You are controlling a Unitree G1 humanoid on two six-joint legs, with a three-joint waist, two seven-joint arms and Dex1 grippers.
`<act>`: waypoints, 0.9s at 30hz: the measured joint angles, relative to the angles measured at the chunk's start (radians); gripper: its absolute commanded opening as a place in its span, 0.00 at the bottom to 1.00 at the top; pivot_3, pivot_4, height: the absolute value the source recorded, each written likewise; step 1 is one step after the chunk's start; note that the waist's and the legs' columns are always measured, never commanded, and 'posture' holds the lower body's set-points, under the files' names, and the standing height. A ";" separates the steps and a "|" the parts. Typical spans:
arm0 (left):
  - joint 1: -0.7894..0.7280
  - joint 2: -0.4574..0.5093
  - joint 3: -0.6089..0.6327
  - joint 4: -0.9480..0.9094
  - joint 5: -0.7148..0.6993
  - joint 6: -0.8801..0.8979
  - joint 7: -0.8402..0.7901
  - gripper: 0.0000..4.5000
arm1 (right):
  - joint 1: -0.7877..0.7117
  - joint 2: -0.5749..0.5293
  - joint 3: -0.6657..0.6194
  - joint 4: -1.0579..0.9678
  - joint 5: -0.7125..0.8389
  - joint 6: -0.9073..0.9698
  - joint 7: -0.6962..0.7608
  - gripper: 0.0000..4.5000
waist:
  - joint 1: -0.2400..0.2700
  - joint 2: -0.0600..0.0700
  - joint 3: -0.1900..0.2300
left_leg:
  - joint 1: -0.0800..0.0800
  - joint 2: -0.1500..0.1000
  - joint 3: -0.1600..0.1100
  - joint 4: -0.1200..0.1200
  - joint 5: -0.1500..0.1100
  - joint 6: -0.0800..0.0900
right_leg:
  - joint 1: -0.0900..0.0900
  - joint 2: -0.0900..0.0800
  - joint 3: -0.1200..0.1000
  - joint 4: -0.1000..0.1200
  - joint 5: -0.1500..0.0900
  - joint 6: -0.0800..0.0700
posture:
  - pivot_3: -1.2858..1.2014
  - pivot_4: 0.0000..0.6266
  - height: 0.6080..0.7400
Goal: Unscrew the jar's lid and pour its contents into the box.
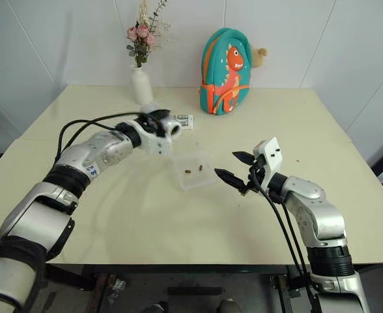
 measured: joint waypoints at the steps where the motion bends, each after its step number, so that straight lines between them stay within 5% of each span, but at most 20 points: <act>1: 0.019 -0.003 0.068 -0.001 -0.089 0.061 -0.071 0.44 | 0.001 0.000 0.001 0.000 -0.001 0.000 0.003 0.99 | -0.002 0.000 0.000 | 0.000 0.000 0.000 0.001 0.000 0.000 | 0.000 0.000 0.000 0.001 0.000 0.000 | 0.52 0.24 1.00; 10: 0.066 0.008 0.531 0.007 -0.589 0.651 -0.256 0.44 | 0.001 -0.015 0.030 -0.020 -0.023 -0.016 0.030 0.99 | -0.015 0.000 0.000 | 0.001 -0.001 -0.003 0.010 0.001 0.001 | 0.003 0.000 -0.001 0.009 0.001 0.001 | 0.52 0.24 1.00; 16: 0.198 0.003 0.684 0.043 -0.693 0.541 -0.147 0.44 | 0.000 -0.023 0.038 -0.020 -0.034 -0.021 0.043 0.99 | -0.024 0.000 0.000 | 0.003 0.000 -0.004 0.010 0.001 0.000 | 0.003 0.000 -0.001 0.011 0.001 0.001 | 0.52 0.24 1.00; 24: 0.301 -0.006 0.718 0.121 -0.736 0.240 -0.238 0.44 | -0.008 -0.030 0.050 -0.019 -0.059 -0.043 0.054 0.99 | -0.019 0.000 0.000 | 0.003 -0.001 -0.004 0.010 0.002 -0.001 | 0.004 0.000 -0.001 0.010 0.002 0.000 | 0.52 0.24 1.00; 27: 0.324 -0.005 0.700 0.150 -0.729 0.212 -0.261 0.65 | -0.009 -0.030 0.059 -0.020 -0.059 -0.043 0.057 1.00 | -0.020 0.000 0.000 | 0.003 -0.001 -0.004 0.010 0.002 -0.001 | 0.004 0.000 -0.001 0.009 0.002 0.000 | 0.52 0.24 1.00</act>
